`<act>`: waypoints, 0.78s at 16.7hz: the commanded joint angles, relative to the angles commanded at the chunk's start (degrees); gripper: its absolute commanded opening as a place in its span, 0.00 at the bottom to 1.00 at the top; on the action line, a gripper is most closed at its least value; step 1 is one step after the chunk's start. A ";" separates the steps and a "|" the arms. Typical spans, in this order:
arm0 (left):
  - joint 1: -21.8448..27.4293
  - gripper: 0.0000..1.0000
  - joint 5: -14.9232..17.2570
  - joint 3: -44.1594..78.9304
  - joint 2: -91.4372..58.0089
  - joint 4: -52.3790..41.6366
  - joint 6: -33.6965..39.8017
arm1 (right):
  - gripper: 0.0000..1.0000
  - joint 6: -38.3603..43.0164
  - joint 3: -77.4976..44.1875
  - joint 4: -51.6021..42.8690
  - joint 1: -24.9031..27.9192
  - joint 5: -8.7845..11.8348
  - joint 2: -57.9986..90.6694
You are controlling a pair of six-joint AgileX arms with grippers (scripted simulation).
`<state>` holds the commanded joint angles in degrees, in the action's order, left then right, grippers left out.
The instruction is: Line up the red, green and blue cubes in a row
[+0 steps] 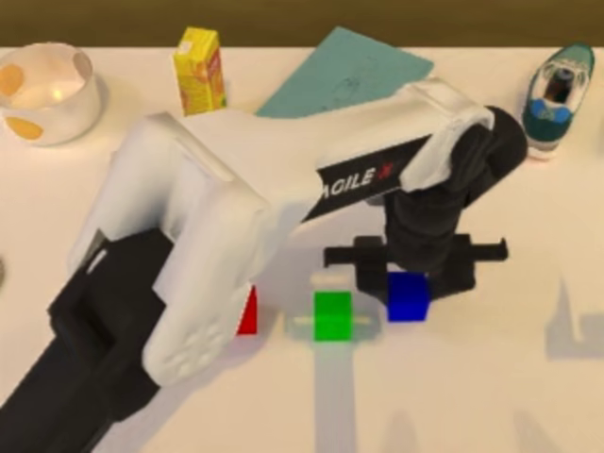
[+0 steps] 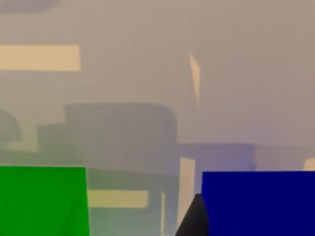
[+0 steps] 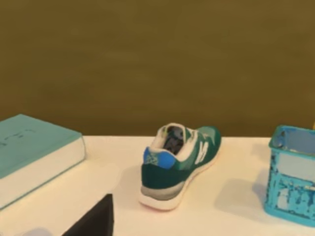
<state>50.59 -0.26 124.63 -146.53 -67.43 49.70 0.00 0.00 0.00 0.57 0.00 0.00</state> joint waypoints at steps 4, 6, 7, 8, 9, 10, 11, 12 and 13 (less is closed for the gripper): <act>0.00 0.60 0.00 0.00 0.00 0.00 0.00 | 1.00 0.00 0.00 0.00 0.00 0.00 0.00; 0.00 0.75 0.00 0.00 0.00 0.00 0.00 | 1.00 0.00 0.00 0.00 0.00 0.00 0.00; 0.00 0.83 0.00 0.00 0.00 0.00 0.00 | 1.00 0.00 0.00 0.00 0.00 0.00 0.00; 0.00 0.90 0.00 0.00 0.00 0.00 0.00 | 1.00 0.00 0.00 0.00 0.00 0.00 0.00; 0.00 0.98 0.00 0.00 0.00 0.00 0.00 | 1.00 0.00 0.00 0.00 0.00 0.00 0.00; 0.00 1.00 0.00 0.00 0.00 0.00 0.00 | 1.00 0.00 0.00 0.00 0.00 0.00 0.00; 0.00 1.00 0.00 0.00 0.00 0.00 0.00 | 1.00 0.00 0.00 0.00 0.00 0.00 0.00; 0.00 1.00 0.00 0.00 0.00 0.00 0.00 | 1.00 0.00 0.00 0.00 0.00 0.00 0.00; 0.00 1.00 0.00 0.00 0.00 0.00 0.00 | 1.00 0.00 0.00 0.00 0.00 0.00 0.00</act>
<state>50.59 -0.26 124.63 -146.53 -67.43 49.70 0.00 0.00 0.00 0.57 0.00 0.00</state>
